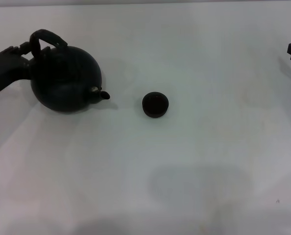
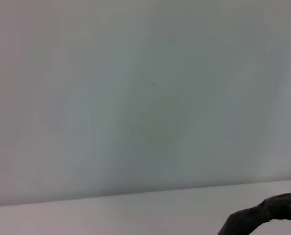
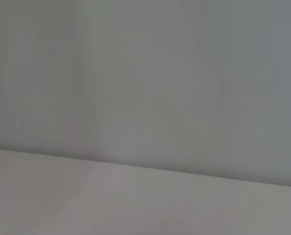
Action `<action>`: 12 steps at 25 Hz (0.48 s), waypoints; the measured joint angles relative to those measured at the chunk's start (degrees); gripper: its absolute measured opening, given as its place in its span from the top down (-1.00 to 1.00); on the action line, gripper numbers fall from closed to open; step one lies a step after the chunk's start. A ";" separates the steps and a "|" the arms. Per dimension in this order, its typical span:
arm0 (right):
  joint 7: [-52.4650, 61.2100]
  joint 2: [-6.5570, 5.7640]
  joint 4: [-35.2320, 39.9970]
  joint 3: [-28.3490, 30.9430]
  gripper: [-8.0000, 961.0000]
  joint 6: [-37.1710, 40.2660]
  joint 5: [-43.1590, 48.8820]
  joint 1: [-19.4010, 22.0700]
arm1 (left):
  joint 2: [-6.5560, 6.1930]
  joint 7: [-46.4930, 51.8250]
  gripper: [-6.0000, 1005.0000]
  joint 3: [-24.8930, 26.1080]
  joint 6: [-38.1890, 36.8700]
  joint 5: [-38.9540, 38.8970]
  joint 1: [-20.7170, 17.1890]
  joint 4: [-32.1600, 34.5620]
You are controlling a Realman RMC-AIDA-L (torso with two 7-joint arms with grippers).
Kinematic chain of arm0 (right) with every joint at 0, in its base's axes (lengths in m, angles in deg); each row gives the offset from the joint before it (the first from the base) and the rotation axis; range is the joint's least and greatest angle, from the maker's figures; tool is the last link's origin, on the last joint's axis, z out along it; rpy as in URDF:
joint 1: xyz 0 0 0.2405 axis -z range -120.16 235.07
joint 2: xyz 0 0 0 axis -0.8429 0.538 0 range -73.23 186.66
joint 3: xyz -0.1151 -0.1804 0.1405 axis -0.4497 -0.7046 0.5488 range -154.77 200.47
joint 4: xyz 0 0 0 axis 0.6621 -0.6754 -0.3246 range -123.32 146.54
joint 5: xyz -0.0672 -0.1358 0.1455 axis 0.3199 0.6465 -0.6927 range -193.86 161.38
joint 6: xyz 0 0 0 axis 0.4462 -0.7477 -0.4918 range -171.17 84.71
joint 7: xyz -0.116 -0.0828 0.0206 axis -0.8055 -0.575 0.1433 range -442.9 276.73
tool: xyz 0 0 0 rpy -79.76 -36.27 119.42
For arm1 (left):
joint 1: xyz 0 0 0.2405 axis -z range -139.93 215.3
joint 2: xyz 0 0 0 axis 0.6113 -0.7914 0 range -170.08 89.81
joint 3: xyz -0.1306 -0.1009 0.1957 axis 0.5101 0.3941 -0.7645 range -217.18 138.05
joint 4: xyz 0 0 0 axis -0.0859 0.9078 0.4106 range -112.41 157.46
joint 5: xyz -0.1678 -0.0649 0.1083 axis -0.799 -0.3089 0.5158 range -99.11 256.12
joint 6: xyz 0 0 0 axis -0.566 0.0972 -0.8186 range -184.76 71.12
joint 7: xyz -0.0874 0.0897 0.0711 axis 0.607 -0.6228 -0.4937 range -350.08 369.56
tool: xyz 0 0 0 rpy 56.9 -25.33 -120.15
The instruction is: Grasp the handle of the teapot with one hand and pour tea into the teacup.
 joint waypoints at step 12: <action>0.15 -0.41 0.52 -0.05 -0.82 0.19 0.47 0.13 | 0.02 -16.80 -0.27 1.53 -6.85 -13.67 -6.71 0.64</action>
